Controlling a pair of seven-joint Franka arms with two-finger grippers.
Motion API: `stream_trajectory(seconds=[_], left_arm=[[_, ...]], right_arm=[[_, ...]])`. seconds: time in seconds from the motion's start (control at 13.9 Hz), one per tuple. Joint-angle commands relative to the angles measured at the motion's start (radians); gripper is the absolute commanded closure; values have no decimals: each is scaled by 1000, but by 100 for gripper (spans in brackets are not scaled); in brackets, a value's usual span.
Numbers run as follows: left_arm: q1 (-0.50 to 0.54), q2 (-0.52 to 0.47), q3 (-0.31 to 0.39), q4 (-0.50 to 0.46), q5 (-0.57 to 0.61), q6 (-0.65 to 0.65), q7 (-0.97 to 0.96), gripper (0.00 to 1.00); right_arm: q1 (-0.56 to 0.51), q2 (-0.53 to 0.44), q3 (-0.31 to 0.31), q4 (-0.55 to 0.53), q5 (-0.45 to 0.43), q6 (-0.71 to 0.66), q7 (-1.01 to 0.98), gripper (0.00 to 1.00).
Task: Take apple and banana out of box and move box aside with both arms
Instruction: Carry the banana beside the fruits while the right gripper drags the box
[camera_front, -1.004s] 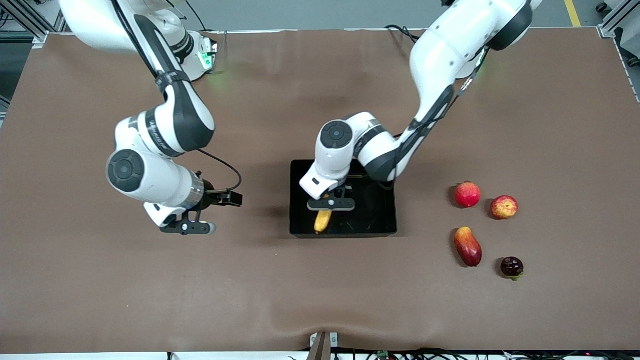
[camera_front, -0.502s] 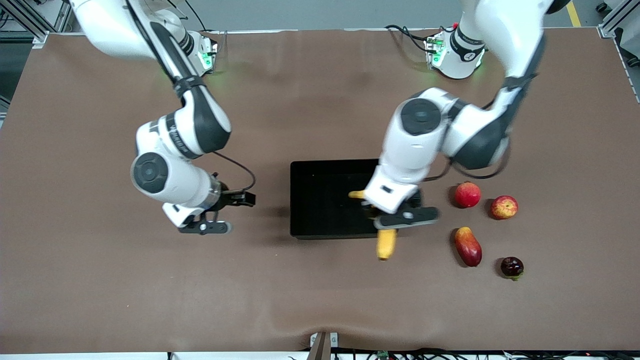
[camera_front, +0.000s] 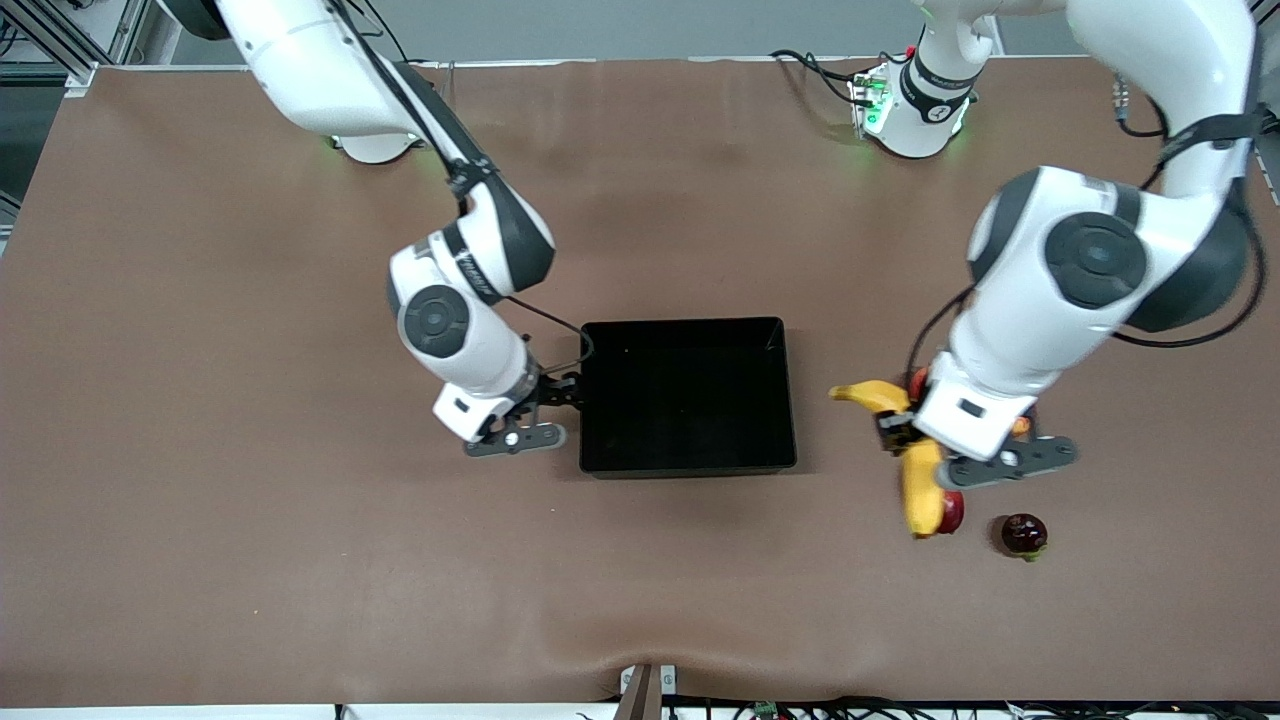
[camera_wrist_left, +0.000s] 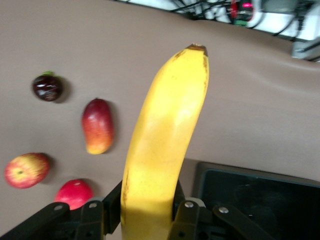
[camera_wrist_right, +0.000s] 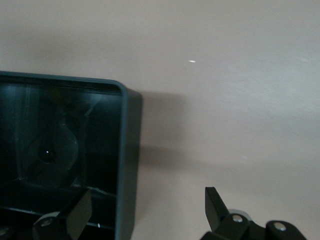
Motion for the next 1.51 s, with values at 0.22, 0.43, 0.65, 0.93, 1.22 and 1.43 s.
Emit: stream_trajectory(seconds=[0.22, 0.43, 0.65, 0.93, 1.22, 1.43], left_arm=[[120, -98, -8, -130, -22, -61, 94, 100], [209, -148, -10, -230, -22, -61, 210, 100], [292, -194, -10, -324, -37, -59, 295, 100], [381, -201, -10, -393, -37, -39, 390, 100], [453, -217, -11, -462, -37, 8, 511, 100], [479, -233, -10, -534, -35, 89, 548, 100]], right_arm=[[54, 71, -11, 29, -50, 52, 72, 0], [57, 108, -11, 29, -67, 57, 119, 0], [74, 140, -11, 28, -69, 60, 167, 0], [74, 146, -11, 25, -70, 98, 217, 91], [71, 143, -11, 18, -90, 92, 214, 100], [59, 134, -11, 20, -90, 89, 211, 100]])
